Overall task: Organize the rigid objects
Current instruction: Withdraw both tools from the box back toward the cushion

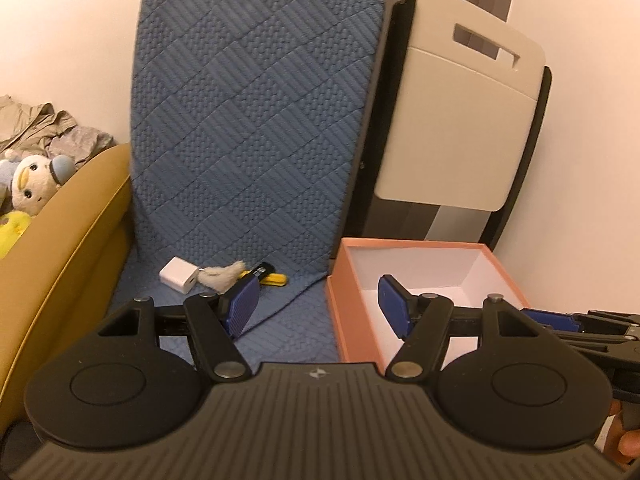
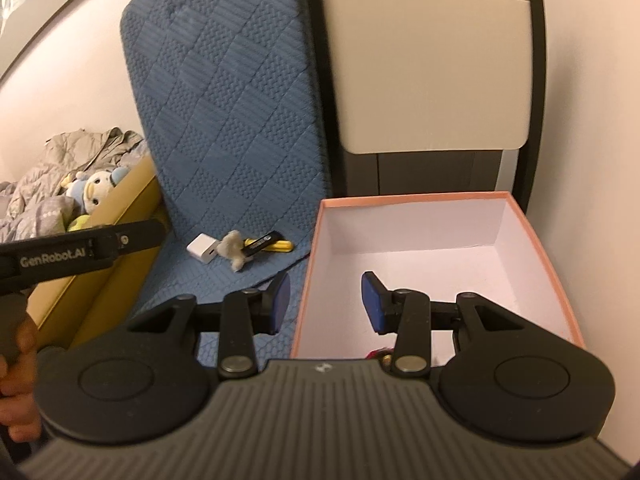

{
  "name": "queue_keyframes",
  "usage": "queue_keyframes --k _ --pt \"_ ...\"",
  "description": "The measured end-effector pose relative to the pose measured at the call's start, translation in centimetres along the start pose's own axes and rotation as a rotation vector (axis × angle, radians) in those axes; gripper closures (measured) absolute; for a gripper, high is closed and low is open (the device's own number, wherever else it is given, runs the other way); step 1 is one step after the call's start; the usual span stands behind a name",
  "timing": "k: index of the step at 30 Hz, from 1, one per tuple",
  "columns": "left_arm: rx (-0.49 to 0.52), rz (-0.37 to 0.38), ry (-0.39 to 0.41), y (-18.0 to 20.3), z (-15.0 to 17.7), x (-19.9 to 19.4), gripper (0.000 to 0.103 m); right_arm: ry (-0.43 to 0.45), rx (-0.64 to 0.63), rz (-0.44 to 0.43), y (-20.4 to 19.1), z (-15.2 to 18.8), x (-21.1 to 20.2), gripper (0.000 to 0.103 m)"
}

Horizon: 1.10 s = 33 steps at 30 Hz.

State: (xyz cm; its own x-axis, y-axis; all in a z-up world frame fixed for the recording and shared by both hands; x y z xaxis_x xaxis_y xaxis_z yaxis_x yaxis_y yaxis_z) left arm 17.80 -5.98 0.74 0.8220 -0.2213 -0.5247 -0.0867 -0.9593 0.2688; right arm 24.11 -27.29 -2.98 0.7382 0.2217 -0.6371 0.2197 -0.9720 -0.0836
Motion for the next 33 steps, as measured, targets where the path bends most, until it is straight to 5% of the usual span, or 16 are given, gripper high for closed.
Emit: queue_keyframes --k 8,33 --pt "0.047 -0.019 0.027 -2.8 2.5 0.2 0.032 0.003 -0.013 -0.020 -3.1 1.9 0.8 0.060" --pt "-0.051 -0.014 -0.042 -11.0 10.3 3.9 0.032 -0.025 -0.020 -0.077 -9.0 8.4 6.0 0.060"
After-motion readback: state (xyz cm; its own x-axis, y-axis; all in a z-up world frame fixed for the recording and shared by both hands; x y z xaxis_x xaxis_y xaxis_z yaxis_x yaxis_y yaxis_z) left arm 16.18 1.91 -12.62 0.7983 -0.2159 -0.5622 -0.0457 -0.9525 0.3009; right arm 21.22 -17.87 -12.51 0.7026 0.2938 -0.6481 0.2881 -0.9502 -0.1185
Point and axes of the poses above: each gripper's, at about its wrist camera, not at the fingertips, and x roughly the way its jaws point, y to its right, z to its underside, the point moved 2 cm from there along x, roughly the way its jaws point, and after that the axes turned 10 degrees about z, right-handed, at the moved point
